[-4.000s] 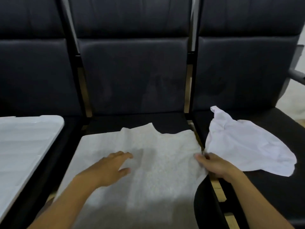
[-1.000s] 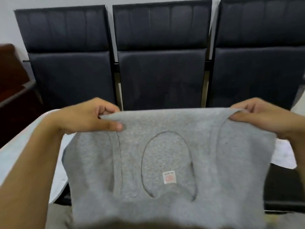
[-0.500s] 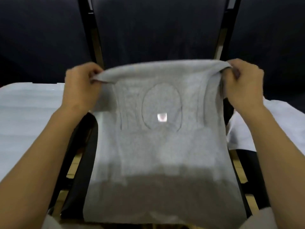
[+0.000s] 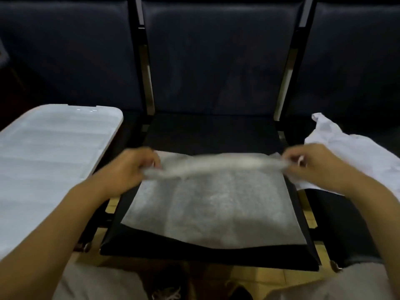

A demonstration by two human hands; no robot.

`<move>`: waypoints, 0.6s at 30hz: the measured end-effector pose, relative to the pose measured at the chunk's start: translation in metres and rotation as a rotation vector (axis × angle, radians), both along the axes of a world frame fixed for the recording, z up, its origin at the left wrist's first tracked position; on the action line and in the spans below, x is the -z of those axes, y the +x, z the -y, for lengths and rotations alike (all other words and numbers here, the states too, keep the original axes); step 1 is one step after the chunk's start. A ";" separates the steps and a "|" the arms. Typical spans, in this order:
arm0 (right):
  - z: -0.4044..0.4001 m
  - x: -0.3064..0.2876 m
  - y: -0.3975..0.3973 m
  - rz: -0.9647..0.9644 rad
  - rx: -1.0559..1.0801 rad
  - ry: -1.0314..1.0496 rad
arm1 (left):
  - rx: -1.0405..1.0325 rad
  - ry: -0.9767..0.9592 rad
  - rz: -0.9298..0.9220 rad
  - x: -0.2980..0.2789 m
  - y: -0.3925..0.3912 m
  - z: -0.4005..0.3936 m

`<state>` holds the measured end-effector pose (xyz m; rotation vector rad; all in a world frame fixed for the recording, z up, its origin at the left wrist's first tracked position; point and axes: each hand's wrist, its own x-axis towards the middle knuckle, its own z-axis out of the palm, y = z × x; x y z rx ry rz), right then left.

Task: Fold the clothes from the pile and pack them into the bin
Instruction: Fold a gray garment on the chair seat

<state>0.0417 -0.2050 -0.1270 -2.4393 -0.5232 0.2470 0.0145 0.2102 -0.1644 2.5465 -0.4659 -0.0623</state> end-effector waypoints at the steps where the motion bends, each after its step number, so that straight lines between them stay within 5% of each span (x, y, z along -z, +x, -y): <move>1: 0.004 0.006 -0.010 -0.175 -0.084 -0.070 | 0.031 0.025 -0.211 0.007 -0.012 -0.004; 3: 0.010 0.021 -0.026 -0.504 -0.200 -0.386 | 0.073 0.148 -0.634 0.017 -0.032 -0.008; 5: 0.016 0.037 -0.034 -0.570 -0.201 -0.715 | 0.087 0.190 -0.799 0.026 -0.044 -0.006; 8: 0.014 0.044 -0.030 -0.375 0.000 -0.597 | -0.021 0.186 -0.482 0.038 -0.032 0.002; 11: 0.003 0.054 -0.018 -0.384 0.174 -0.482 | -0.244 0.180 -0.238 0.057 -0.013 0.012; 15: -0.016 0.073 -0.008 -0.612 0.337 -0.456 | -0.378 0.230 -0.237 0.084 0.013 0.021; 18: -0.020 0.084 -0.002 -0.569 0.303 -0.654 | -0.341 0.305 -0.303 0.088 0.037 0.015</move>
